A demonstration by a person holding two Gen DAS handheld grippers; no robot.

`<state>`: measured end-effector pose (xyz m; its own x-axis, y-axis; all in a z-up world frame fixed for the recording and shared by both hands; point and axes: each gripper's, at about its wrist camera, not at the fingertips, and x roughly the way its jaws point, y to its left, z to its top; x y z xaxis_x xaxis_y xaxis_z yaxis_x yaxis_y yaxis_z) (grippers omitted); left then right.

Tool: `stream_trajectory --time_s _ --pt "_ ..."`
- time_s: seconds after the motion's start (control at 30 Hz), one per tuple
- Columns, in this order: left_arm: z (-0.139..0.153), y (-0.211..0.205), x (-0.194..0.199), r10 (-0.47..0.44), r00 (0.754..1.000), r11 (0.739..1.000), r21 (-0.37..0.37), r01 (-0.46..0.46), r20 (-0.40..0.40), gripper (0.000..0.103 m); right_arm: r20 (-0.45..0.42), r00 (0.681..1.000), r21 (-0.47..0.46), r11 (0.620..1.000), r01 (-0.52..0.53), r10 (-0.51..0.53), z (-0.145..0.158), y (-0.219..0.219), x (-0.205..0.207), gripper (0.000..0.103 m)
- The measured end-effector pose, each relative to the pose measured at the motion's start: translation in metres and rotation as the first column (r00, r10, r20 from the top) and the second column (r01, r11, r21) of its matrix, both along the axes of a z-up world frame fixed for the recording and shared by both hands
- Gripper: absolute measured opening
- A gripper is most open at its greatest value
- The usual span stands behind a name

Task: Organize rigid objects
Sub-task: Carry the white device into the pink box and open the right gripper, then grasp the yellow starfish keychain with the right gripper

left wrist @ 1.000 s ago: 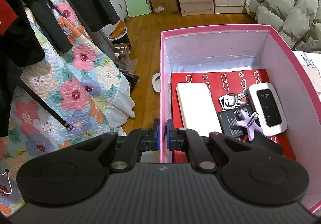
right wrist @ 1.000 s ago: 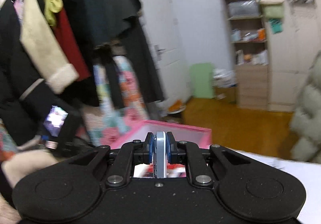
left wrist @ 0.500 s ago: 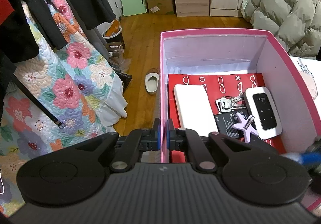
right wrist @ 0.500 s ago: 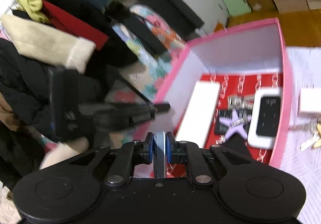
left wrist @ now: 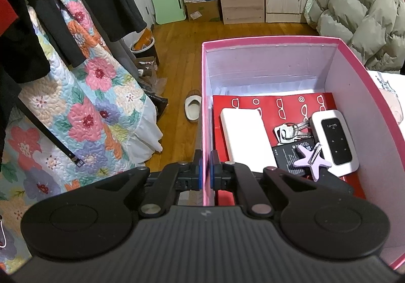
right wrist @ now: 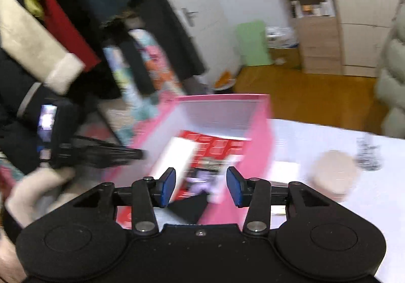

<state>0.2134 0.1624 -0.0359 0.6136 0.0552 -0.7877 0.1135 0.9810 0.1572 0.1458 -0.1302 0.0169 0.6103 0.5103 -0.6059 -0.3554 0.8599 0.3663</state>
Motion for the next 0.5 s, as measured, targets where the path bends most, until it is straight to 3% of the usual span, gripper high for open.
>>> stream_trajectory --time_s 0.17,0.33,0.43,0.5 --pt "-0.001 0.000 0.001 0.010 1.000 1.000 0.000 -0.010 0.006 0.004 -0.022 0.994 -0.137 0.985 0.102 -0.106 -0.025 -0.029 0.017 0.050" --pt "-0.001 -0.001 0.004 0.023 1.000 1.000 -0.009 -0.023 0.002 0.004 -0.041 0.999 -0.234 0.972 0.004 -0.014 -0.059 -0.017 0.030 0.050" --pt "-0.002 -0.001 0.004 0.028 1.000 1.000 -0.008 -0.028 0.004 0.004 -0.066 0.998 -0.297 0.955 -0.024 0.005 -0.078 -0.007 0.035 0.060" --pt "-0.002 -0.001 0.004 0.027 1.000 1.000 -0.009 -0.027 0.004 0.004 -0.049 0.999 -0.382 0.924 -0.029 0.011 -0.092 0.004 0.039 0.063"
